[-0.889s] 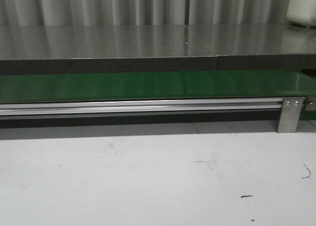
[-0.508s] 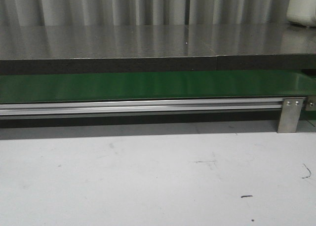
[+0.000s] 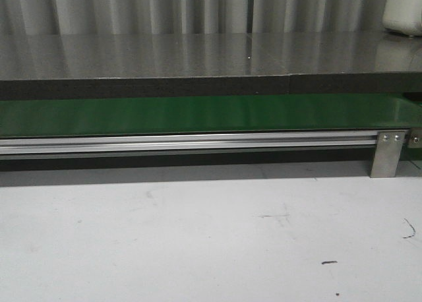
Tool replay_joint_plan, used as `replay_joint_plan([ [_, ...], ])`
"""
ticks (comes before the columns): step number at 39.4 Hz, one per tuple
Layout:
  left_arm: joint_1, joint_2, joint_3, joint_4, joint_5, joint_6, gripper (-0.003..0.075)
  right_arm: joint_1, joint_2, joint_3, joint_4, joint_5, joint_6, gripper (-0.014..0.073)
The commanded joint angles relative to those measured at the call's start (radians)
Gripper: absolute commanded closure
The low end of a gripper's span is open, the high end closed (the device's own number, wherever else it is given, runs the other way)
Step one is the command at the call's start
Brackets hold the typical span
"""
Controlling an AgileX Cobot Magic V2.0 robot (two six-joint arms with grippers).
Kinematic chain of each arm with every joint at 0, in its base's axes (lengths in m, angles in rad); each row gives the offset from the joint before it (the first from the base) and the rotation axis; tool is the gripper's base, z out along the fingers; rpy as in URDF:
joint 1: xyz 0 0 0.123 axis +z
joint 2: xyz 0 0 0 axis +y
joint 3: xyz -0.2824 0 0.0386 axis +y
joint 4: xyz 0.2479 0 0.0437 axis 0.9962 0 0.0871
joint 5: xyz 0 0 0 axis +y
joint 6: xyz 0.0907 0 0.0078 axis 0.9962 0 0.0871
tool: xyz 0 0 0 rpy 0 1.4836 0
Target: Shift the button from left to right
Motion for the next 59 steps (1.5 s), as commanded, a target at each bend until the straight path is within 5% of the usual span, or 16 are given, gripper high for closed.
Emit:
replay_joint_plan([
  [1, 0.001, -0.017, 0.027, -0.008, -0.076, -0.012, 0.0741, -0.002, -0.017, -0.009, 0.003, -0.080, -0.006, 0.0662],
  [10, 0.001, -0.017, 0.027, 0.005, -0.119, -0.012, 0.0741, -0.002, -0.017, -0.009, 0.003, -0.114, -0.006, 0.0662],
  [20, 0.001, -0.015, -0.037, 0.005, -0.387, -0.012, 0.0741, -0.002, -0.017, -0.075, 0.003, -0.261, -0.006, 0.0662],
  [27, 0.001, 0.050, -0.197, 0.014, -0.236, -0.006, 0.0741, -0.002, 0.058, -0.277, 0.003, -0.113, -0.006, 0.0662],
  [35, 0.001, 0.334, -0.420, 0.133, 0.034, -0.006, 0.0741, -0.002, 0.315, -0.508, 0.038, 0.041, -0.001, 0.0660],
  [46, 0.001, 0.480, -0.477, 0.133, 0.007, -0.006, 0.0726, -0.002, 0.424, -0.550, 0.083, 0.030, -0.002, 0.0659],
  [49, 0.001, 0.480, -0.477, 0.133, 0.005, -0.006, 0.0645, -0.002, 0.424, -0.549, 0.083, 0.030, -0.002, 0.0631],
  [52, 0.001, 0.480, -0.477, 0.133, 0.005, -0.006, 0.0484, -0.002, 0.424, -0.547, 0.083, 0.028, -0.002, 0.0540],
  [59, 0.001, 0.480, -0.477, 0.133, 0.005, -0.006, 0.0036, -0.002, 0.424, -0.547, 0.083, 0.029, -0.002, 0.0111],
])
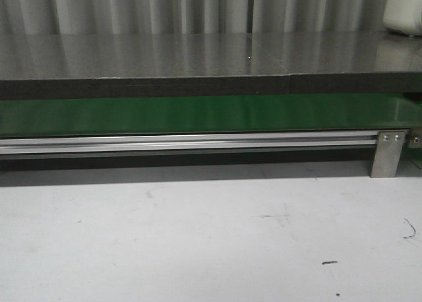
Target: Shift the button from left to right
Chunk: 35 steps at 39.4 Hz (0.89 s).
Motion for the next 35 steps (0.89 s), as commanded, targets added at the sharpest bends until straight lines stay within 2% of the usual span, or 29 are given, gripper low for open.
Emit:
replay_joint_plan([
  [1, 0.001, 0.012, -0.039, 0.002, -0.086, -0.006, 0.0013, -0.002, 0.013, -0.035, 0.006, -0.083, -0.004, 0.0051],
  [4, 0.001, 0.012, -0.037, 0.002, -0.088, -0.006, 0.0044, -0.002, 0.013, -0.035, 0.006, -0.090, -0.004, -0.0076],
  [8, 0.001, 0.012, -0.037, 0.002, -0.088, -0.006, 0.0065, -0.002, 0.013, -0.035, 0.006, -0.088, -0.004, -0.0050],
  [19, 0.001, 0.015, -0.033, -0.007, -0.123, -0.006, 0.0111, -0.002, 0.013, -0.035, 0.006, -0.086, -0.004, -0.0050],
  [24, 0.001, 0.060, -0.063, -0.012, -0.090, -0.014, 0.0120, -0.002, 0.013, -0.035, 0.006, -0.086, -0.004, -0.0050],
  [30, 0.003, 0.241, -0.217, -0.014, 0.005, -0.014, 0.0121, -0.002, 0.013, -0.035, 0.006, -0.086, -0.004, -0.0050],
  [35, 0.027, 0.425, -0.389, -0.083, 0.099, -0.014, 0.0121, -0.002, 0.013, -0.035, 0.006, -0.086, -0.004, -0.0050],
])
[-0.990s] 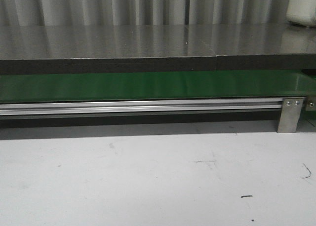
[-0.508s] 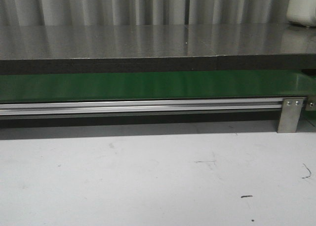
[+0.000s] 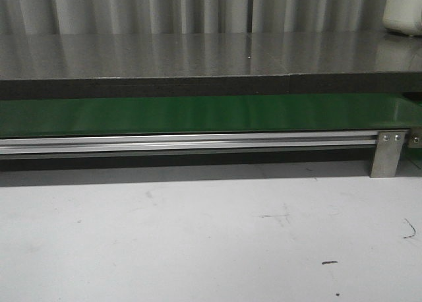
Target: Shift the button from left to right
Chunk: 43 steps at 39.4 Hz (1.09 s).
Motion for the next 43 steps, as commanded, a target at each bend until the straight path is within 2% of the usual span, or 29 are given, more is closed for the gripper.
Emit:
replay_joint_plan([
  [1, 0.016, 0.153, -0.175, -0.059, 0.008, -0.014, 0.0122, -0.002, 0.013, -0.035, 0.005, -0.086, -0.004, -0.0050],
  [9, 0.049, 0.416, -0.458, -0.036, 0.174, -0.014, 0.0122, -0.002, 0.013, -0.035, 0.005, -0.086, -0.004, -0.0050],
  [20, 0.225, 0.702, -0.760, -0.026, 0.374, 0.029, 0.0122, -0.002, 0.013, -0.035, 0.005, -0.086, -0.004, -0.0050],
  [33, 0.413, 0.981, -0.966, -0.028, 0.598, 0.152, 0.0122, -0.002, 0.013, -0.035, 0.005, -0.086, -0.004, -0.0050],
  [43, 0.524, 1.131, -1.043, -0.067, 0.660, 0.263, 0.0122, -0.002, 0.013, -0.035, 0.005, -0.086, -0.004, -0.0050],
])
